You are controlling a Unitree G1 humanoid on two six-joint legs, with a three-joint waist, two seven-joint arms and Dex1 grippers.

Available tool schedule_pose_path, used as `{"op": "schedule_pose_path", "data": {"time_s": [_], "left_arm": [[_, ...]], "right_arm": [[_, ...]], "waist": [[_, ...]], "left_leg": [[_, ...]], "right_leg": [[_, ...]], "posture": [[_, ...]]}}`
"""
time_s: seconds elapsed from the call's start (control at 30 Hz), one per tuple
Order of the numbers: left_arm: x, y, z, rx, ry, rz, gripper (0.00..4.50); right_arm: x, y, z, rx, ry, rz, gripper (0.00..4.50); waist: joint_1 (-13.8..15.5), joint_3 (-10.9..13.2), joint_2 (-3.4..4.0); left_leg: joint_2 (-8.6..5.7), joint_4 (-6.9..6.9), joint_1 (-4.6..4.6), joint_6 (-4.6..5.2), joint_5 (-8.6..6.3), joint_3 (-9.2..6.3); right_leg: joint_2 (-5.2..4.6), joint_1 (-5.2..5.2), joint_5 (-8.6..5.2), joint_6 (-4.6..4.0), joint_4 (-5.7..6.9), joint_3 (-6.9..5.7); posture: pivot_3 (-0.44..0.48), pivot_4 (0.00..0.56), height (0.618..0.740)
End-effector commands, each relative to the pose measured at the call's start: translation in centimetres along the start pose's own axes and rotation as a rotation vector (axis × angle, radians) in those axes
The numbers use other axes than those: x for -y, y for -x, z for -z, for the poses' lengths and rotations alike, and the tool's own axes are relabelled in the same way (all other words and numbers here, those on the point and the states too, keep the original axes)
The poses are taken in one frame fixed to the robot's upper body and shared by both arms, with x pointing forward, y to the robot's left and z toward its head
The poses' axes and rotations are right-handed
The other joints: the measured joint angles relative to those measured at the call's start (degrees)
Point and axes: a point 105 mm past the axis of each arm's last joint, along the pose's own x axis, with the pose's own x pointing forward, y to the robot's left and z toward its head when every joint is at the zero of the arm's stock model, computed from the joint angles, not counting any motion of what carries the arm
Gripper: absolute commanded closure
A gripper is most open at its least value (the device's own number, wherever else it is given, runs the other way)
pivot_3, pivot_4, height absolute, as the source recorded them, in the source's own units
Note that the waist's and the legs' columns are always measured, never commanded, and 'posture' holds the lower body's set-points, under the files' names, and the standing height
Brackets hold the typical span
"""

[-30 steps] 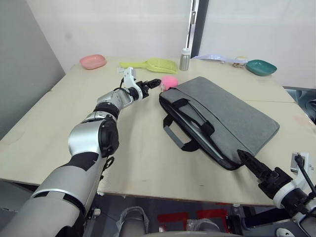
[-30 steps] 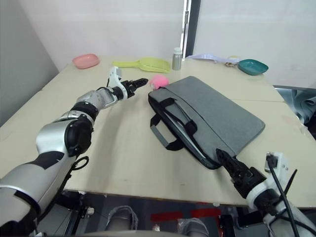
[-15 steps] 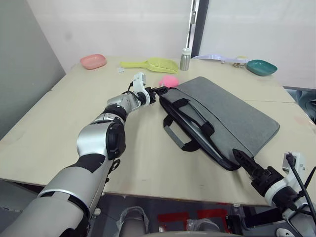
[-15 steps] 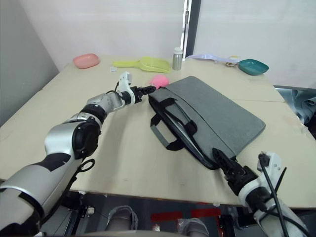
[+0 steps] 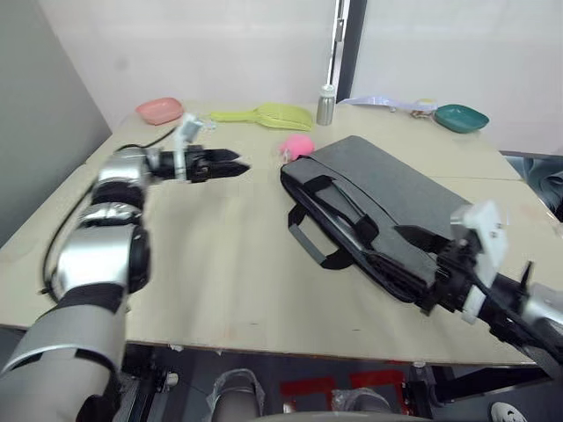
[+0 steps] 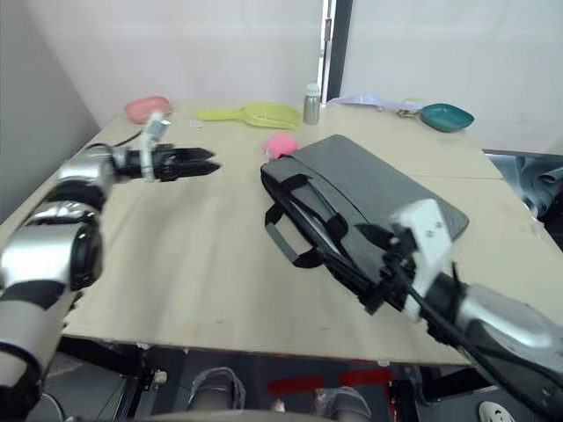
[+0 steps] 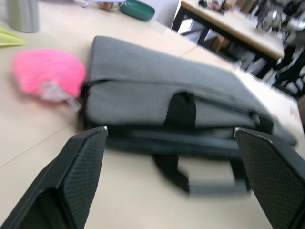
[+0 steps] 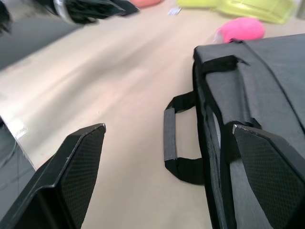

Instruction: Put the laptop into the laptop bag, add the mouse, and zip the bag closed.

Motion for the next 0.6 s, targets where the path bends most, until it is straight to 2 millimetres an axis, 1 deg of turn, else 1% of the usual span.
{"op": "schedule_pose_path", "data": {"time_s": [0.03,0.1,0.13,0.17,0.23,0.3,0.43,0.5,0.6], "left_arm": [[2.5,2.8,0.0,-0.047,-0.153,0.072,0.0],[4.2,4.6,0.4,-0.081,-0.181,0.085,0.0],[4.8,4.9,0.5,-0.087,-0.186,0.093,0.0],[5.5,5.3,0.4,-0.092,-0.194,0.103,0.0],[7.0,5.8,0.2,-0.103,-0.218,0.122,0.0],[8.6,5.6,-0.2,-0.093,-0.235,0.135,0.0],[10.8,5.1,0.4,-0.101,-0.231,0.157,0.0],[11.3,5.1,0.7,-0.104,-0.222,0.149,0.0],[11.4,5.4,0.6,-0.096,-0.211,0.131,0.0]], "right_arm": [[2.2,-3.1,0.4,-0.065,0.104,0.077,0.03],[2.9,-5.9,0.3,-0.097,0.161,0.103,0.03],[3.1,-6.7,0.2,-0.107,0.173,0.107,0.03],[3.0,-7.7,0.2,-0.124,0.224,0.102,0.03],[3.1,-10.0,0.3,-0.171,0.303,0.114,0.03],[3.6,-11.9,0.7,-0.227,0.38,0.141,0.03],[4.6,-13.7,1.4,-0.29,0.473,0.177,0.03],[4.6,-14.4,1.3,-0.299,0.512,0.179,0.03],[4.7,-15.3,1.2,-0.311,0.562,0.187,0.03]], "waist": [[-0.29,0.0,0.03],[-0.99,0.01,0.01],[-1.13,0.03,-0.02],[-0.82,0.04,-0.01],[-0.71,0.05,0.01],[-0.87,0.05,0.02],[-1.6,0.05,0.02],[-1.88,0.05,0.01],[-2.39,0.05,0.01]], "left_leg": [[0.0,0.02,-0.04,-0.07,0.04,-0.02],[0.06,0.09,-0.15,-0.29,0.16,-0.03],[0.09,0.14,-0.26,-0.35,0.17,-0.08],[0.11,0.17,-0.36,-0.39,0.2,-0.12],[0.12,0.18,-0.39,-0.5,0.26,-0.23],[0.13,0.19,-0.36,-0.52,0.25,-0.2],[0.12,0.22,-0.35,-0.54,0.26,-0.18],[0.13,0.22,-0.36,-0.56,0.26,-0.18],[0.15,0.27,-0.32,-0.58,0.28,-0.18]], "right_leg": [[-0.01,-0.03,0.0,-0.01,0.05,-0.02],[0.04,-0.23,-0.05,-0.09,0.24,-0.03],[0.07,-0.41,-0.09,-0.16,0.42,-0.08],[0.1,-0.56,-0.13,-0.22,0.58,-0.11],[0.09,-0.6,-0.23,-0.36,0.82,-0.24],[0.09,-0.59,-0.24,-0.39,0.87,-0.22],[0.08,-0.58,-0.25,-0.39,0.9,-0.2],[0.1,-0.6,-0.24,-0.38,0.93,-0.21],[0.14,-0.61,-0.24,-0.38,1.02,-0.16]], "posture": [[0.0,0.15,0.74],[0.0,0.15,0.74],[0.0,0.15,0.74],[0.0,0.15,0.74],[0.0,0.15,0.74],[0.0,0.15,0.74],[0.0,0.15,0.74],[0.0,0.15,0.74],[0.0,0.15,0.74]]}}
